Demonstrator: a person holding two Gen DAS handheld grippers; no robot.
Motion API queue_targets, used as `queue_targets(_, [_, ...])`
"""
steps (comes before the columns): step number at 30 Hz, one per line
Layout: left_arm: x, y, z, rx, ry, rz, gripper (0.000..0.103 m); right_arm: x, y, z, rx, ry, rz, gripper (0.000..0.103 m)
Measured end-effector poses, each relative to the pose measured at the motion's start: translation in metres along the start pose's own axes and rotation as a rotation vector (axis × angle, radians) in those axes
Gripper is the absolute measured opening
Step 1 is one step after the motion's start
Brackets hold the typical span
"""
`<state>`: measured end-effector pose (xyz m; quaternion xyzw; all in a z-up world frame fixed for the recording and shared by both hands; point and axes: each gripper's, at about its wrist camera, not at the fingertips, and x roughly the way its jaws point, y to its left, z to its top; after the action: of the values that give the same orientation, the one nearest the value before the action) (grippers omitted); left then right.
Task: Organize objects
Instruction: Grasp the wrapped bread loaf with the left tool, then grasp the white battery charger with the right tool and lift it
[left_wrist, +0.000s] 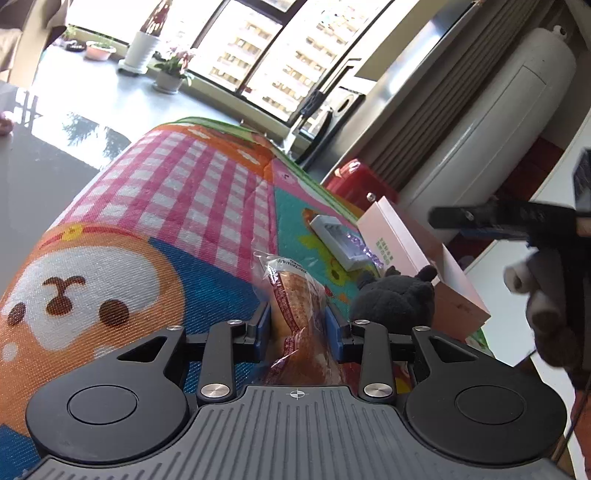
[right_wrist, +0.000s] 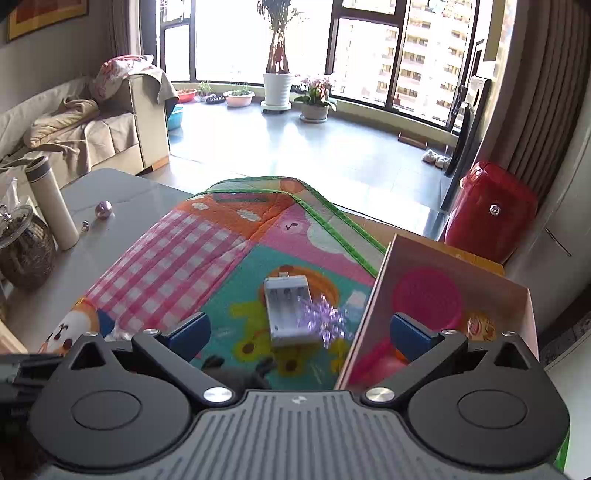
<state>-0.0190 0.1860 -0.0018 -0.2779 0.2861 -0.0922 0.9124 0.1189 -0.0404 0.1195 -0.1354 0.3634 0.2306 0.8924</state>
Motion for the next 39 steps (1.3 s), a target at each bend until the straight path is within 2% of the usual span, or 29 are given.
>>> queue_targets(3, [-0.001,0.005,-0.003,-0.015,-0.016,-0.023,0.036,0.043,0.008,0.028,-0.042,0.062,-0.075,0.102])
queue_targets(5, [-0.001,0.008,-0.003,-0.030,-0.019,-0.034,0.036,0.072,0.010,0.038,-0.040,0.121,-0.104,0.095])
queue_targets(6, [-0.001,0.009,-0.003,-0.036,-0.020,-0.038,0.036,0.085,0.009,0.040,-0.022,0.152,-0.099,0.090])
queue_targets(9, [-0.001,0.011,-0.004,-0.044,-0.023,-0.047,0.036,0.112,0.010,0.041,0.032,0.210,-0.048,0.089])
queue_targets(14, [-0.001,0.010,-0.004,-0.042,-0.028,-0.048,0.036,0.141,0.019,0.043,0.008,0.243,-0.052,0.089])
queue_targets(18, [-0.001,0.011,-0.004,-0.051,-0.029,-0.054,0.036,0.158,0.022,0.046,0.015,0.272,-0.021,0.089])
queue_targets(20, [-0.002,0.012,-0.004,-0.056,-0.029,-0.057,0.036,0.162,0.020,0.044,0.030,0.295,0.002,0.083])
queue_targets(21, [-0.002,0.013,-0.004,-0.057,-0.029,-0.057,0.036,0.164,0.019,0.044,0.038,0.306,0.013,0.076])
queue_targets(22, [-0.002,0.013,-0.004,-0.057,-0.029,-0.057,0.036,0.163,0.017,0.042,0.049,0.314,0.026,0.065])
queue_targets(24, [-0.001,0.012,-0.004,-0.055,-0.028,-0.054,0.036,0.155,0.016,0.041,0.061,0.321,0.051,0.051])
queue_targets(27, [-0.001,0.011,-0.003,-0.051,-0.028,-0.047,0.036,0.129,0.022,0.042,0.040,0.265,0.048,0.051])
queue_targets(33, [-0.003,0.002,-0.004,-0.043,-0.019,-0.008,0.036,0.045,0.024,0.045,0.024,0.132,0.117,0.049])
queue_targets(36, [-0.008,-0.007,-0.007,-0.018,-0.002,0.019,0.036,0.000,0.022,0.035,0.003,0.067,0.131,0.049])
queue_targets(39, [-0.013,-0.016,-0.012,-0.002,0.023,0.036,0.036,-0.034,0.014,0.015,0.015,0.054,0.149,0.049])
